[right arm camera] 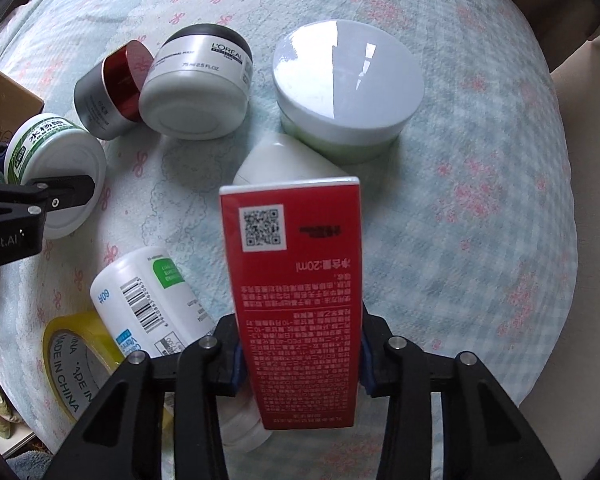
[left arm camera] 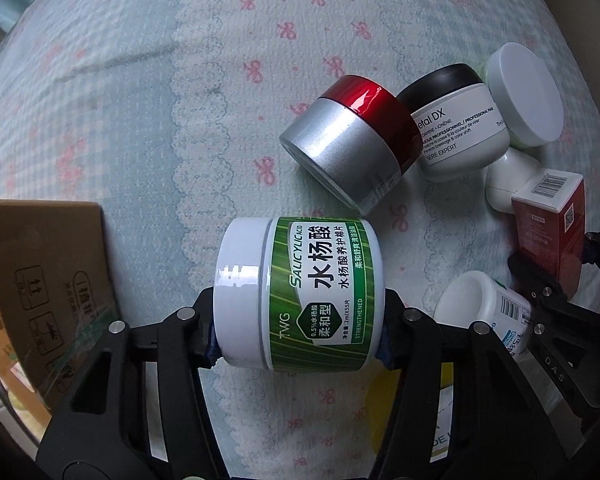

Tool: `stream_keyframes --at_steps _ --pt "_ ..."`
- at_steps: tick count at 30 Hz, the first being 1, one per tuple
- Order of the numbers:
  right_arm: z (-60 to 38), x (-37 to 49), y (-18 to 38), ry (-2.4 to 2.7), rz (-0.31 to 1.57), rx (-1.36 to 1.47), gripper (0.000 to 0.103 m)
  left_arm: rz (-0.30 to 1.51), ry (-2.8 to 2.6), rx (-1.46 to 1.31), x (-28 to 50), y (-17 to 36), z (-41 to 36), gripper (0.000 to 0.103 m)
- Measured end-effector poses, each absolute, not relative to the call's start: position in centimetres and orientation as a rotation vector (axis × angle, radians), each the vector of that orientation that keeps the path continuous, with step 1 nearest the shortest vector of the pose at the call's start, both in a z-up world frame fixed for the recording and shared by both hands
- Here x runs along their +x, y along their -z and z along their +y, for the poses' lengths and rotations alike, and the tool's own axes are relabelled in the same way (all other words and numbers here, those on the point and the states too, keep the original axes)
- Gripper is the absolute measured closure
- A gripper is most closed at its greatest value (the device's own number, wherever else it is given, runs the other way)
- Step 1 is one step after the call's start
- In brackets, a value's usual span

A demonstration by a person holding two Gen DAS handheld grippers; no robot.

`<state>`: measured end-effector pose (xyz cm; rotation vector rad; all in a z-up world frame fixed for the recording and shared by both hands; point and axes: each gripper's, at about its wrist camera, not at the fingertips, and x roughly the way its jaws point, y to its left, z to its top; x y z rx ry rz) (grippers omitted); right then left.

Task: Organize rigid objects
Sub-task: 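Carry the green jar and red box over the cardboard box with both tools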

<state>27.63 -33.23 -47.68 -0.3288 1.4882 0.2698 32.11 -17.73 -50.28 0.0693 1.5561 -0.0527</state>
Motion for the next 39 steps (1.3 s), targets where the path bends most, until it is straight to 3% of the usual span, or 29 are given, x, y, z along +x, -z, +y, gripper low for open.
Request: stream_keyframes --at_steps 11,23,32,39 --pt "-34.0 29.2 42.3 -0.143 1.427 -0.244 0.065 1.496 0.110 0.085 31.9 44.2 -17.6 0.051" --pt "-34.2 26.2 28.1 -0.044 1.314 -0.083 0.065 1.304 0.208 0.082 29.3 28.9 -16.9 0.051" --pt "-27.9 22.3 18.8 -0.061 1.198 -0.013 0.065 1.140 0.292 0.050 25.3 18.5 -9.4 0.051" --pt "-18.6 19.5 14.4 -0.108 1.160 0.047 0.065 1.133 0.354 0.026 22.2 16.2 0.8 0.051"
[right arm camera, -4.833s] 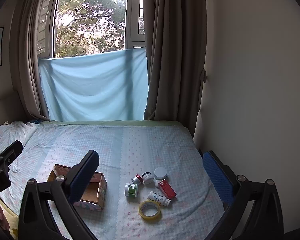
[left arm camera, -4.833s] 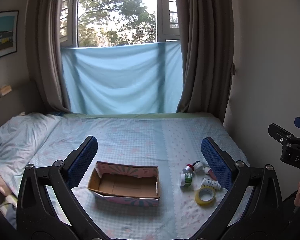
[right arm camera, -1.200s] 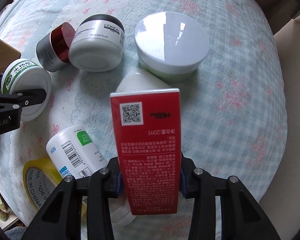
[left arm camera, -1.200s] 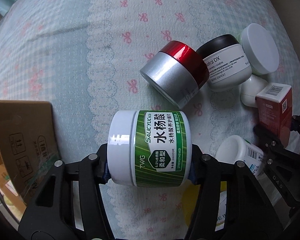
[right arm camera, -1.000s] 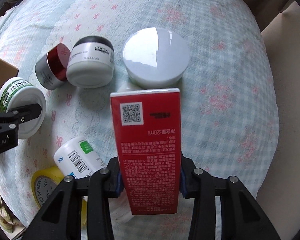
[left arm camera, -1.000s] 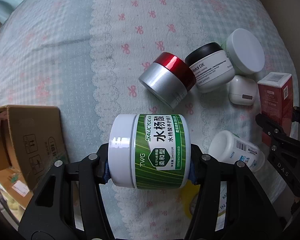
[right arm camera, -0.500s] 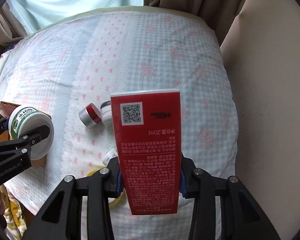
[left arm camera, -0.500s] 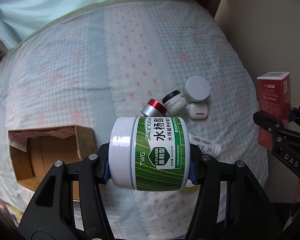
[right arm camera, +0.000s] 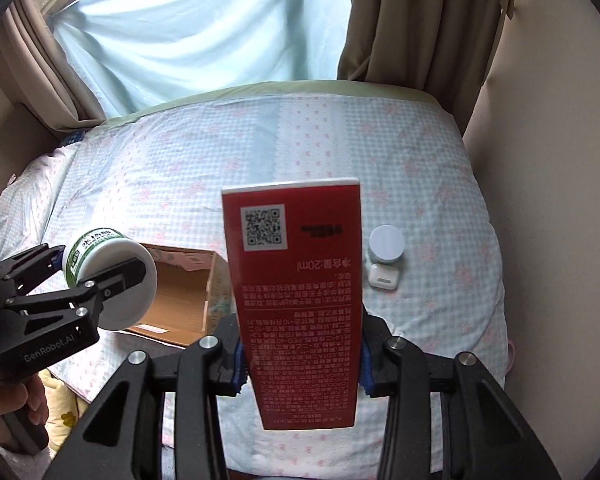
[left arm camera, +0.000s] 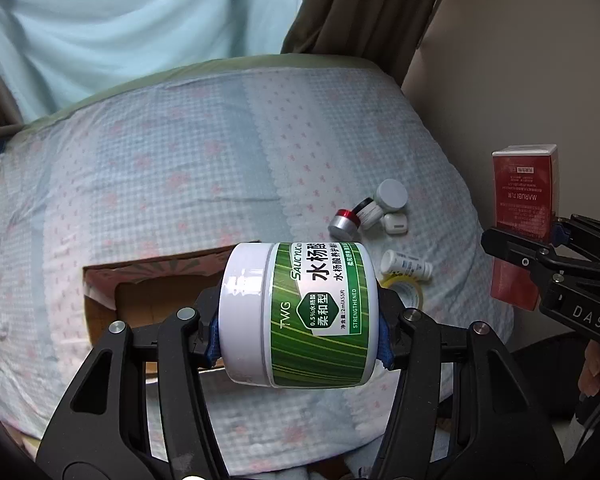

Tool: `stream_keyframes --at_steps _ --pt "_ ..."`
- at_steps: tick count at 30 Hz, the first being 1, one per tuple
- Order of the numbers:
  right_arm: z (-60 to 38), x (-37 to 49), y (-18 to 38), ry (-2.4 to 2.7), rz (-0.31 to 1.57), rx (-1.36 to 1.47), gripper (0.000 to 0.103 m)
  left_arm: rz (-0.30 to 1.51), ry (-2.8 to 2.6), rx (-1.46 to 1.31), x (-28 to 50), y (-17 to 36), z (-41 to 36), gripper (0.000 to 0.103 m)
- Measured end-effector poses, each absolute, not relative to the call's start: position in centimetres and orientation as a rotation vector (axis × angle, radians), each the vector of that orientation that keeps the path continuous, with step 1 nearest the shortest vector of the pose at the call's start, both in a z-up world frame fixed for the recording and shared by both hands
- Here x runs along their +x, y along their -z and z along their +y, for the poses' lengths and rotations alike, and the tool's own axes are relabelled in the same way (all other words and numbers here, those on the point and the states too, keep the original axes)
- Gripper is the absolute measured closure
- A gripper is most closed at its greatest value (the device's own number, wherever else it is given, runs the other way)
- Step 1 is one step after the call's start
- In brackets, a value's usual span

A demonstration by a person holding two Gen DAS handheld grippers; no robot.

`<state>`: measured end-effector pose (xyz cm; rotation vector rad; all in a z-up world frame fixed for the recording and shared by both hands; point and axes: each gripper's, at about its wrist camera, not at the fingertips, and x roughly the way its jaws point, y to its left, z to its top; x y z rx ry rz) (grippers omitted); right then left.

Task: Organize rigid objects
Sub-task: 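Carry the green jar and red box over the cardboard box with both tools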

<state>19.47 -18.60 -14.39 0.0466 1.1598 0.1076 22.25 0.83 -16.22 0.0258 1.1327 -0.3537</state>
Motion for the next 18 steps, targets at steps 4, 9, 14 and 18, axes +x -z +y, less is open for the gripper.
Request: stream_keyframes --at_steps 4,9,14,18 --pt "-12.4 18.0 14.0 -0.108 1.168 0.077 0.065 1.141 0.351 0.028 20.8 16.4 7.6 0.051" --pt "-5.3 17.3 15.4 -0.138 1.218 0.167 0.065 1.161 0.324 0.027 20.3 17.9 15.3 0.051" --pt "0.6 17.8 17.4 -0.176 1.266 0.190 0.065 1.182 0.283 0.023 21.2 20.3 20.2 0.051" --pt "3.7 18.8 19.5 -0.197 1.297 0.189 0.065 1.206 0.247 -0.016 22.1 22.4 22.6 0.051"
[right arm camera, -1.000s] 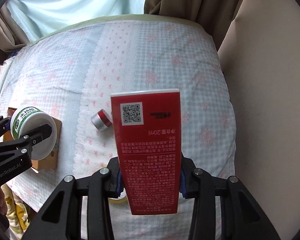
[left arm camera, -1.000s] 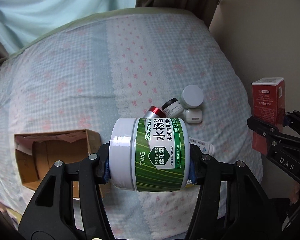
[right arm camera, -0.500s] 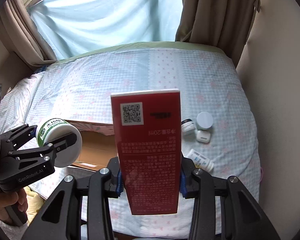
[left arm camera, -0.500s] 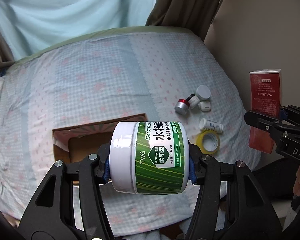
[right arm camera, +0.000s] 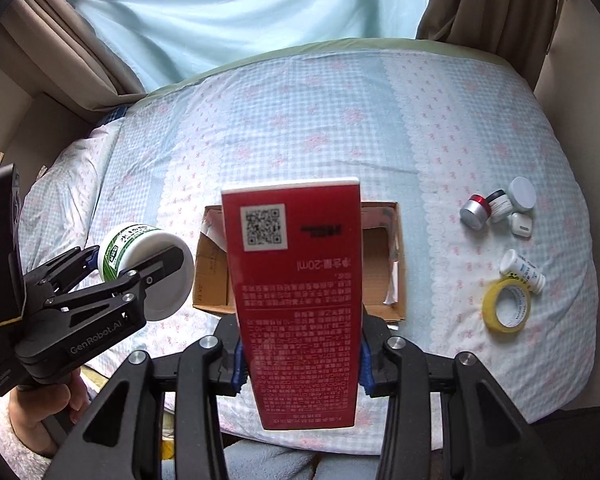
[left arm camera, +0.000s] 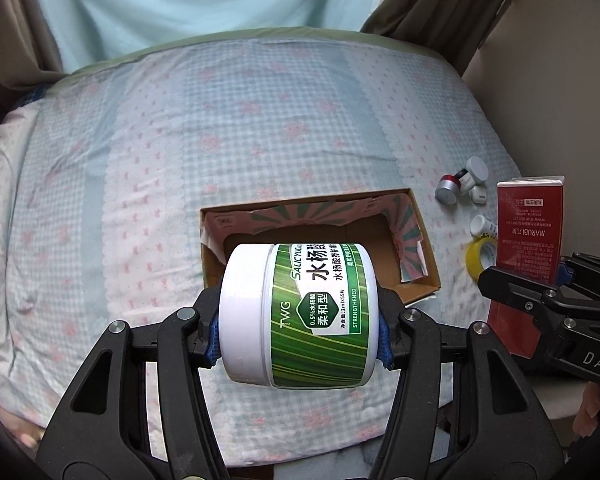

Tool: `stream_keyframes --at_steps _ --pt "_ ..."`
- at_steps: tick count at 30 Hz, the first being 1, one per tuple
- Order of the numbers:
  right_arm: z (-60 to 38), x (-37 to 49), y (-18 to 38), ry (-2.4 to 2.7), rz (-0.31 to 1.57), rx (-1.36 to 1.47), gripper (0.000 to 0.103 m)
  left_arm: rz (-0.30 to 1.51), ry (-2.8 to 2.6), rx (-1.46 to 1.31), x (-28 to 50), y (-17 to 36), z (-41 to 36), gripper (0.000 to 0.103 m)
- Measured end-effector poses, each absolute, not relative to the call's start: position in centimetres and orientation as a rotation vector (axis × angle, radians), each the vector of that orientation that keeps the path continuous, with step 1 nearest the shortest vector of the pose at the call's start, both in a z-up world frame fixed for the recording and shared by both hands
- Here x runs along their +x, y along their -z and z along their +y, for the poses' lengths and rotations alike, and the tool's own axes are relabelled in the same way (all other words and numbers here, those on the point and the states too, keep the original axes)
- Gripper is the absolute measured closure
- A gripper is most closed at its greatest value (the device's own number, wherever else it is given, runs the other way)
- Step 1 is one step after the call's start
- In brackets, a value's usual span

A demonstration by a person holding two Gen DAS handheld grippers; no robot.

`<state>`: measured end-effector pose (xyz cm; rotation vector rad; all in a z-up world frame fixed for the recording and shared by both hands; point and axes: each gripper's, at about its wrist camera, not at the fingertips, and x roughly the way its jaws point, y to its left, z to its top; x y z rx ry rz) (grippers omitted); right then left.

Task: Organize rigid objects
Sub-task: 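Carry the green jar and red box over the cardboard box with both tools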

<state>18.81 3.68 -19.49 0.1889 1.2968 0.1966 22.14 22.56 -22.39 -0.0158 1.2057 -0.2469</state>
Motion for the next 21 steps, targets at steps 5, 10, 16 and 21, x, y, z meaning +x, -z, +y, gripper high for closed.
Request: stream_keyframes --at_steps 5,10,16,21 --pt "5.7 21.2 23.1 -0.195 1.364 0.245 0.065 1.255 0.205 -0.059 24.0 25.7 24.0 0.051" --pt "5.6 23.6 27.6 -0.151 1.457 0.351 0.065 1.332 0.175 -0.070 26.4 29.7 24.2 0.051" --pt "4.7 25.9 34.3 -0.094 1.591 0.351 0.065 1.470 0.186 -0.044 29.6 36.1 22.3 0.051" --pt "3.9 26.7 40.1 -0.091 1.676 0.322 0.065 1.556 0.186 0.014 31.3 41.2 19.7 0.051"
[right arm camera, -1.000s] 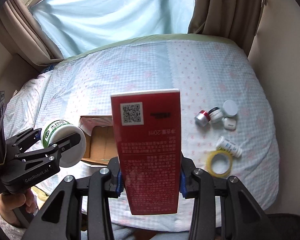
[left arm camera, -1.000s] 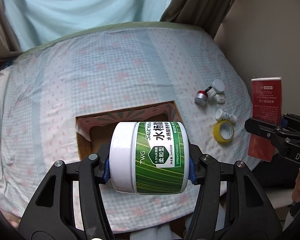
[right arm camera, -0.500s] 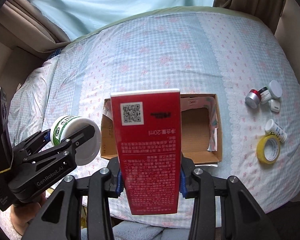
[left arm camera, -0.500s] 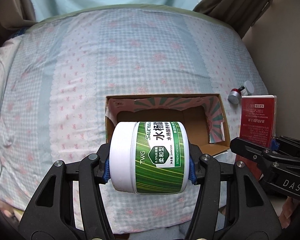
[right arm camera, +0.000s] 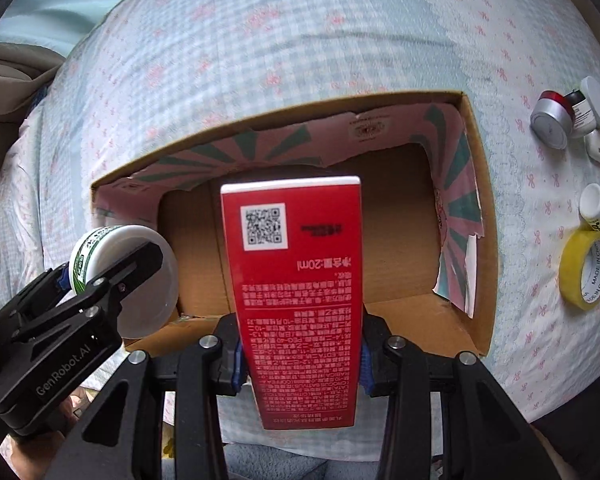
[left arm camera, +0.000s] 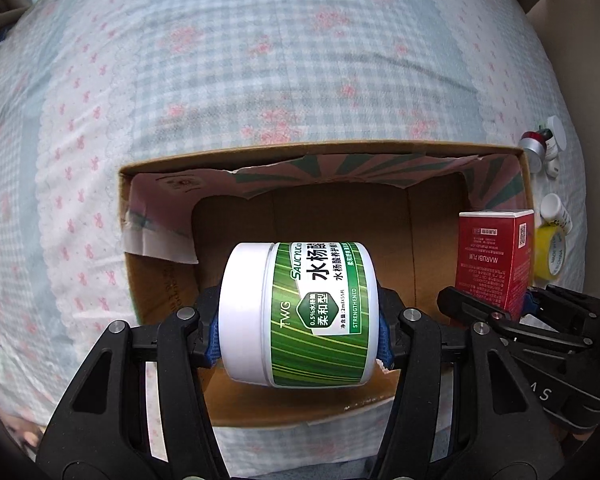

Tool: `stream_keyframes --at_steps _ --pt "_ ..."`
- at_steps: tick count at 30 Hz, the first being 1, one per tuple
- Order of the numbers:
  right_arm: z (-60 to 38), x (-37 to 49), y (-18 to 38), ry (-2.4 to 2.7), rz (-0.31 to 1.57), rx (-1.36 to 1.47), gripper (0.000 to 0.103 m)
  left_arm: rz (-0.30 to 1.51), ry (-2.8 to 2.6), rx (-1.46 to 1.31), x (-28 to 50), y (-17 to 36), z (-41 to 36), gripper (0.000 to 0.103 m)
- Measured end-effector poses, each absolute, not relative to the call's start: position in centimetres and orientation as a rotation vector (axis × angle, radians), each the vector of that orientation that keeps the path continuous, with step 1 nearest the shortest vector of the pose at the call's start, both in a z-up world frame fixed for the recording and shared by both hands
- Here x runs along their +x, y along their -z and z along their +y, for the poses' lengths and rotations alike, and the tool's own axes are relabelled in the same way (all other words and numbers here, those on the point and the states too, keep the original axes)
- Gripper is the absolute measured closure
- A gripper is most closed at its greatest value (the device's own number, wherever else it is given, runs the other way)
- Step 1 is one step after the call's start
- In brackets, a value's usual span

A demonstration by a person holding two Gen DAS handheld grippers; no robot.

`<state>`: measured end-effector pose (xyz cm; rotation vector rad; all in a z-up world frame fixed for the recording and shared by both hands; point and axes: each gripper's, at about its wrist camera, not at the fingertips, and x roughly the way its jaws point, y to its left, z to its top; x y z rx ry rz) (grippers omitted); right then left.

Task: Organize rigid objects
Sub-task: 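Carry the green jar and red box over the cardboard box with both tools, then lower and release the green jar and red box into the box, withdraw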

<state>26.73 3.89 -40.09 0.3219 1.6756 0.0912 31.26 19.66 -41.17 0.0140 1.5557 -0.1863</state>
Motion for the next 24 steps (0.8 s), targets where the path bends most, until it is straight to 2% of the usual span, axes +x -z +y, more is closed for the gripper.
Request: stream_keyframes --at_steps 6,13,14,15,16,17,20,24 --pt "4.2 27.0 42.7 -0.118 1.662 0.151 0.065 1.606 0.173 0.083 32.3 44.5 18.3 0.051" --pt "5.0 26.3 43.4 -0.172 1.627 0.089 0.064 1.588 0.149 0.094 32.8 44.2 18.7 0.049" --pt "5.1 26.3 43.3 -0.181 1.620 0.076 0.064 1.585 0.158 0.101 32.8 43.9 18.6 0.040" --pt "5.2 26.3 43.2 -0.191 1.611 0.071 0.064 1.579 0.163 0.106 32.8 43.7 18.4 0.017" --pt "5.2 26.2 43.1 -0.199 1.602 0.076 0.064 1.567 0.160 0.113 32.8 43.2 18.3 0.004" --pt "5.2 26.1 43.1 -0.207 1.594 0.087 0.060 1.549 0.159 0.116 32.9 42.6 18.3 0.000" --pt "5.0 25.4 43.6 -0.235 1.657 0.146 0.000 1.532 0.162 0.104 33.3 41.5 18.5 0.000" --pt "5.4 24.0 43.2 -0.248 1.618 0.122 0.000 1.515 0.162 0.086 33.2 40.5 19.3 0.000"
